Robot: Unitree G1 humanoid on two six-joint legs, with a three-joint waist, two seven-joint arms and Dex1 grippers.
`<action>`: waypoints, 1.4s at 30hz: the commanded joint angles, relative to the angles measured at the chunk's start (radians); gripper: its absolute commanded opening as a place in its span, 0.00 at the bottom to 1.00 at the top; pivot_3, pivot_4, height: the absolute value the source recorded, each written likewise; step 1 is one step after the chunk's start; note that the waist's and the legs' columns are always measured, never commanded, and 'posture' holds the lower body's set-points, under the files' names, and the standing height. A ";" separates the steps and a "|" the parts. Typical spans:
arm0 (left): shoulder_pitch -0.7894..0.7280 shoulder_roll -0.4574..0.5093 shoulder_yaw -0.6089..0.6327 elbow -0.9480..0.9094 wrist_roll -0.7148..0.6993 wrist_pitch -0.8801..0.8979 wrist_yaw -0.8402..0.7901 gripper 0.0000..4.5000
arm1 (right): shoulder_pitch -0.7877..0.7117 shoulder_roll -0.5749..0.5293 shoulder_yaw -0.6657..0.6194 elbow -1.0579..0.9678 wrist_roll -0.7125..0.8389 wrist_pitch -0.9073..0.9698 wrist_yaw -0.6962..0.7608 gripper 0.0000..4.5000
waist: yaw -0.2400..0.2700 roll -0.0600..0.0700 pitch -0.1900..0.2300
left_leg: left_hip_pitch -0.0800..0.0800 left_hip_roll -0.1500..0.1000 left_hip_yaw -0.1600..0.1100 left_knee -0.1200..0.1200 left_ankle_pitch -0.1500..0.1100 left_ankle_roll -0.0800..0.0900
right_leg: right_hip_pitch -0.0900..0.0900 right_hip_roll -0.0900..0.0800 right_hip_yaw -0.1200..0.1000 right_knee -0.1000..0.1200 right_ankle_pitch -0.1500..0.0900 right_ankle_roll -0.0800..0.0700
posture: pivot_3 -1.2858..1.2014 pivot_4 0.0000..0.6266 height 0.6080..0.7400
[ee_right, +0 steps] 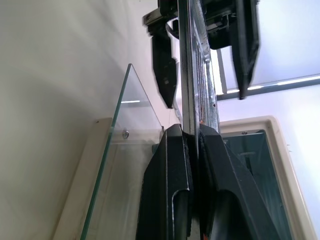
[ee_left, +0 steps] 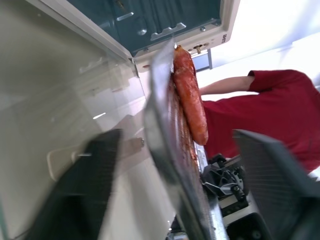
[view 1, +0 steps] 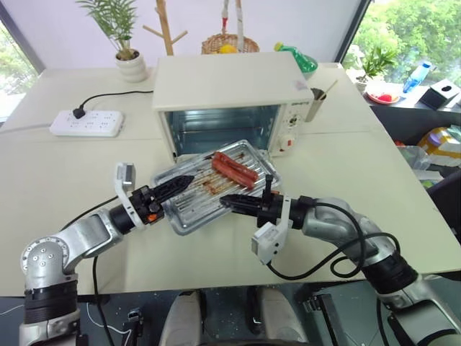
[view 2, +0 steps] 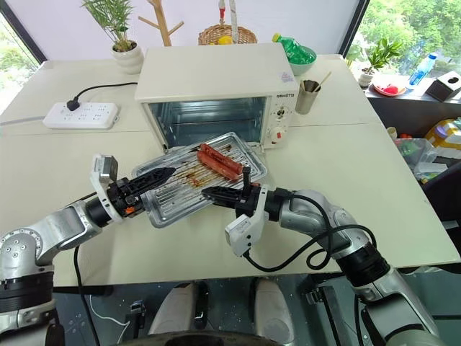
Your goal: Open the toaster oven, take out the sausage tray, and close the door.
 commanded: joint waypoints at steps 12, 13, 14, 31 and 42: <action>-0.010 0.025 -0.058 -0.024 -0.117 -0.093 0.064 0.01 | -0.004 -0.005 -0.038 -0.054 0.008 -0.011 -0.005 0.00 | 0.000 0.000 0.000 | 0.000 0.000 0.001 0.000 0.000 0.000 | 0.000 0.000 0.000 0.000 0.000 0.000 | 0.52 0.24 1.00; -0.013 0.021 -0.060 -0.019 -0.117 -0.089 0.068 0.01 | -0.004 -0.006 -0.040 -0.054 0.009 -0.011 -0.004 0.00 | 0.000 0.000 0.000 | 0.000 0.000 0.001 0.000 0.000 0.000 | 0.000 0.000 0.000 0.000 0.000 0.000 | 0.52 0.24 1.00; -0.017 0.015 -0.060 -0.011 -0.117 -0.089 0.075 0.01 | -0.004 -0.008 -0.042 -0.054 0.009 -0.012 -0.004 0.00 | 0.001 0.000 0.000 | 0.000 0.000 0.001 0.000 0.000 0.000 | 0.000 0.000 0.000 0.000 0.000 0.000 | 0.52 0.24 1.00; -0.046 -0.053 -0.019 0.052 -0.117 -0.054 0.146 0.00 | 0.022 -0.030 -0.067 -0.091 0.049 0.000 0.027 0.91 | 0.001 0.000 0.000 | 0.000 0.000 0.002 0.000 0.000 0.000 | 0.001 0.001 0.000 -0.001 0.000 0.000 | 0.52 0.24 1.00; -0.057 -0.062 0.051 0.096 -0.117 -0.012 0.137 0.00 | 0.165 -0.149 -0.163 -0.215 0.284 0.062 0.122 0.91 | 0.004 0.000 0.000 | 0.000 0.000 0.002 0.000 0.000 0.000 | 0.001 0.001 0.000 -0.001 0.000 0.000 | 0.52 0.24 1.00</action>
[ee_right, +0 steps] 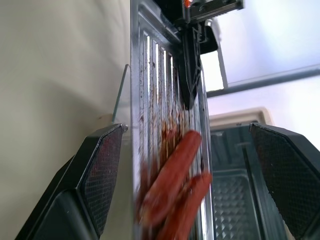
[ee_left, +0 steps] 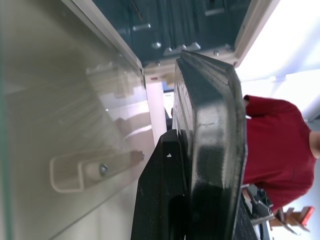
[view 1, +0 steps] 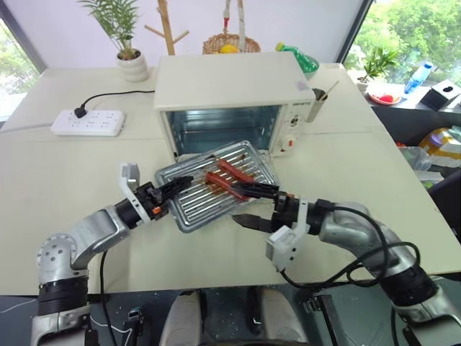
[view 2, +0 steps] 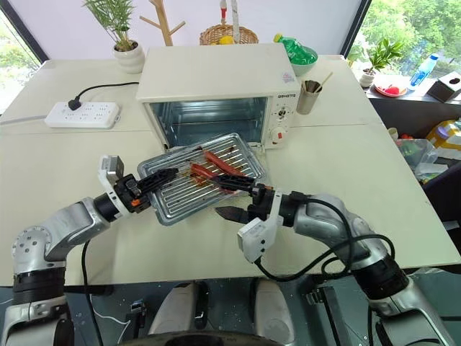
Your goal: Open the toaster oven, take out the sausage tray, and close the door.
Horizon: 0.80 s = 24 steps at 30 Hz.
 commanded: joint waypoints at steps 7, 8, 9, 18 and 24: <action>0.026 -0.011 0.144 0.004 -0.015 0.054 -0.031 0.00 | 0.199 -0.140 -0.201 -0.124 0.366 0.223 0.118 0.91 | 0.001 0.000 0.000 | 0.000 0.000 0.000 0.000 0.000 0.000 | 0.000 0.000 0.000 0.000 0.000 0.000 | 0.52 0.24 1.00; 0.038 -0.004 0.159 0.002 -0.015 0.066 -0.042 0.00 | 0.212 -0.149 -0.219 -0.118 0.394 0.250 0.131 0.91 | -0.001 0.000 0.000 | 0.000 0.000 0.000 0.000 0.000 0.000 | 0.000 0.000 0.000 0.000 0.000 0.000 | 0.52 0.24 1.00; 0.057 0.008 0.182 -0.001 -0.015 0.084 -0.063 0.00 | 0.219 -0.150 -0.240 -0.107 0.432 0.299 0.141 0.91 | -0.003 0.000 0.000 | 0.000 0.000 0.000 0.000 0.000 0.000 | 0.000 0.000 0.000 0.000 0.000 0.000 | 0.52 0.24 1.00; 0.244 0.092 0.340 -0.059 -0.015 0.137 -0.241 0.00 | 0.168 -0.102 -0.338 0.057 0.627 0.620 0.187 0.73 | 0.001 0.000 0.000 | 0.000 0.001 -0.001 -0.001 0.000 0.000 | 0.000 -0.001 0.000 -0.002 0.000 -0.001 | 0.52 0.24 1.00; 0.382 0.081 0.423 -0.127 -0.015 0.103 -0.304 0.00 | 0.114 -0.074 -0.320 0.233 0.600 0.634 0.230 0.06 | -0.001 0.000 0.000 | 0.000 0.002 -0.001 -0.001 0.000 0.000 | 0.000 -0.003 0.000 -0.004 0.000 -0.001 | 0.52 0.24 1.00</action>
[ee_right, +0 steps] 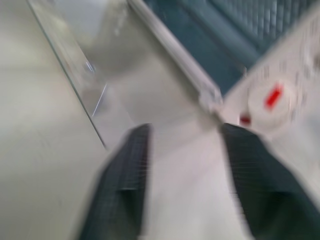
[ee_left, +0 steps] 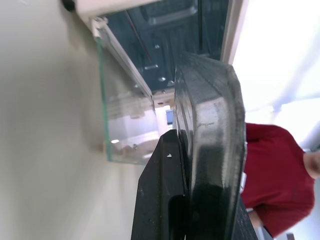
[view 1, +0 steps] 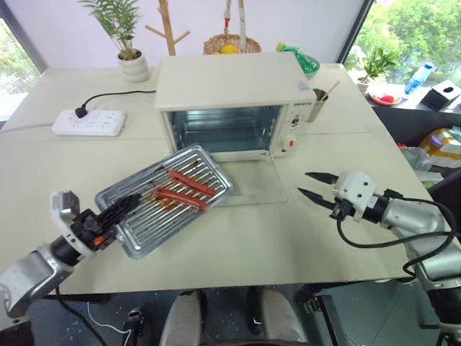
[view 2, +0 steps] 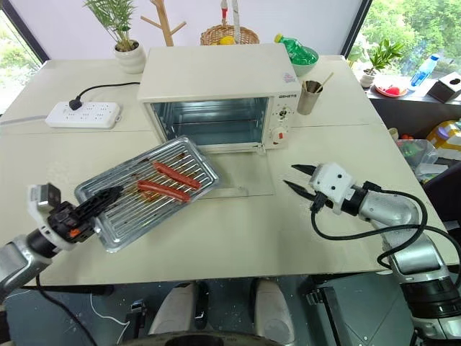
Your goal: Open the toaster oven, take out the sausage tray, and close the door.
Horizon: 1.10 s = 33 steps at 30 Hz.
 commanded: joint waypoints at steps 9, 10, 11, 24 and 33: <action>0.238 -0.091 0.163 -0.202 -0.020 -0.141 -0.091 0.00 | -0.145 0.075 0.061 0.265 -0.105 -0.076 0.044 0.01 | -0.003 0.000 0.000 | -0.001 0.000 0.000 0.000 0.000 0.000 | -0.002 0.000 0.000 0.000 0.000 0.000 | 0.52 0.24 1.00; 0.258 -0.097 0.185 -0.207 -0.020 -0.153 -0.093 0.00 | -0.152 0.081 0.067 0.281 -0.113 -0.088 0.047 0.01 | -0.003 0.000 0.000 | -0.001 0.000 0.000 0.000 0.000 0.000 | -0.002 0.000 0.001 0.000 0.000 0.000 | 0.52 0.24 1.00; 0.273 -0.107 0.202 -0.215 -0.020 -0.168 -0.095 0.00 | -0.159 0.085 0.072 0.297 -0.119 -0.099 0.053 0.01 | -0.002 0.000 0.000 | -0.001 0.000 0.000 0.000 0.000 0.000 | -0.002 0.000 0.000 0.000 0.000 0.000 | 0.52 0.24 1.00; 0.378 -0.282 0.273 -0.347 -0.020 -0.343 -0.046 0.00 | -0.232 0.153 0.138 0.389 -0.173 -0.182 0.103 0.01 | -0.003 0.000 0.000 | -0.002 0.000 0.000 0.000 0.000 0.000 | -0.001 0.000 0.000 -0.002 0.000 0.000 | 0.52 0.24 1.00; 0.396 -0.309 0.251 -0.372 -0.020 -0.398 -0.011 0.00 | -0.240 0.172 0.151 0.353 -0.177 -0.182 0.121 0.01 | -0.003 0.000 0.000 | -0.002 -0.001 0.001 0.000 0.000 0.000 | -0.002 0.001 0.000 -0.002 0.000 0.000 | 0.52 0.24 1.00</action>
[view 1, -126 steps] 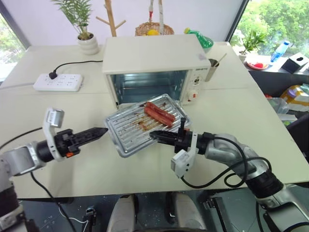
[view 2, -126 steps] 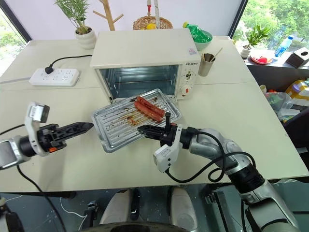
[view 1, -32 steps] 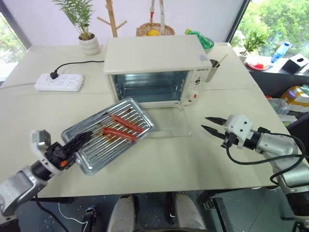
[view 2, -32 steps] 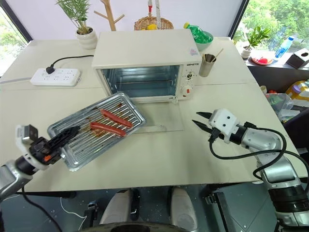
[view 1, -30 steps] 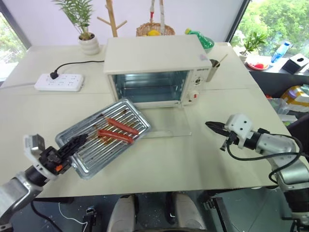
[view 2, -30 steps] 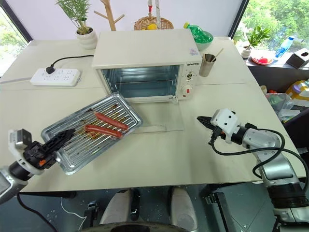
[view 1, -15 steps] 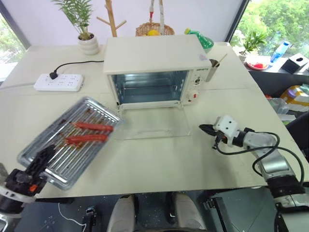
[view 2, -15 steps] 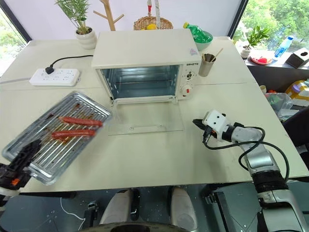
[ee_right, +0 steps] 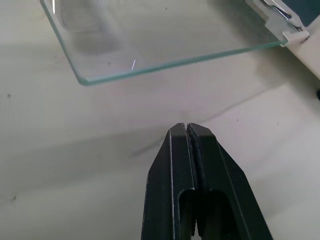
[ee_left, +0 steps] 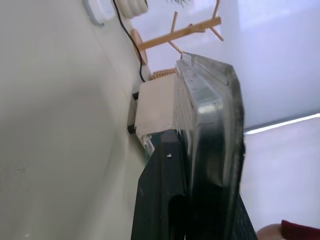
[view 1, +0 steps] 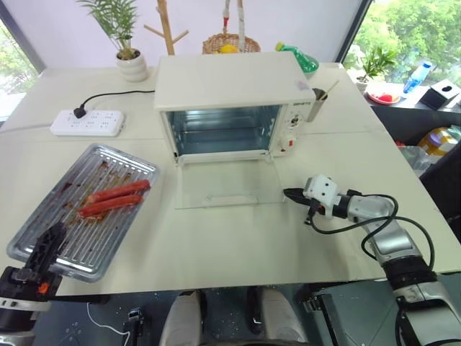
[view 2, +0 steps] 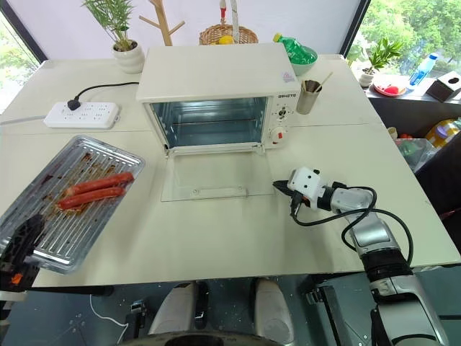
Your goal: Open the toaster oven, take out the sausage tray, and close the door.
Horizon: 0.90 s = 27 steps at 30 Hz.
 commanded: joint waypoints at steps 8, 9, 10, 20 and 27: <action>-0.070 0.056 0.022 0.026 -0.020 0.006 0.047 0.00 | 0.003 0.017 -0.018 -0.207 0.044 0.076 0.006 0.01 | -0.002 0.000 0.000 | 0.000 0.000 0.000 0.000 0.000 0.000 | 0.000 0.001 0.000 0.000 0.000 0.000 | 0.52 0.24 1.00; -0.073 0.058 0.019 0.028 -0.020 0.011 0.048 0.00 | 0.004 0.020 -0.025 -0.237 0.057 0.098 0.003 0.01 | -0.002 0.000 0.000 | 0.000 0.001 0.000 0.000 0.000 0.000 | 0.000 0.001 0.000 0.000 0.000 0.000 | 0.52 0.24 1.00; -0.077 0.059 0.019 0.030 -0.020 0.014 0.051 0.00 | 0.003 0.021 -0.031 -0.262 0.069 0.118 0.001 0.01 | -0.002 0.000 0.000 | 0.000 0.001 0.000 0.000 0.000 0.000 | 0.000 0.001 0.000 0.000 0.000 0.000 | 0.52 0.24 1.00; -0.119 0.085 0.022 0.073 -0.020 0.046 0.081 0.00 | -0.076 0.049 -0.075 -0.348 0.087 0.203 -0.092 0.01 | 0.000 0.000 0.000 | 0.000 0.001 -0.001 0.000 -0.001 0.000 | -0.001 0.001 0.000 0.000 0.000 0.000 | 0.52 0.24 1.00; -0.124 0.110 0.019 0.091 -0.020 0.079 0.079 0.00 | -0.209 0.094 -0.118 -0.269 0.072 0.221 -0.218 0.01 | 0.000 0.000 0.000 | -0.001 0.001 0.000 -0.001 -0.001 0.000 | -0.001 0.001 0.000 0.000 0.001 -0.001 | 0.52 0.24 1.00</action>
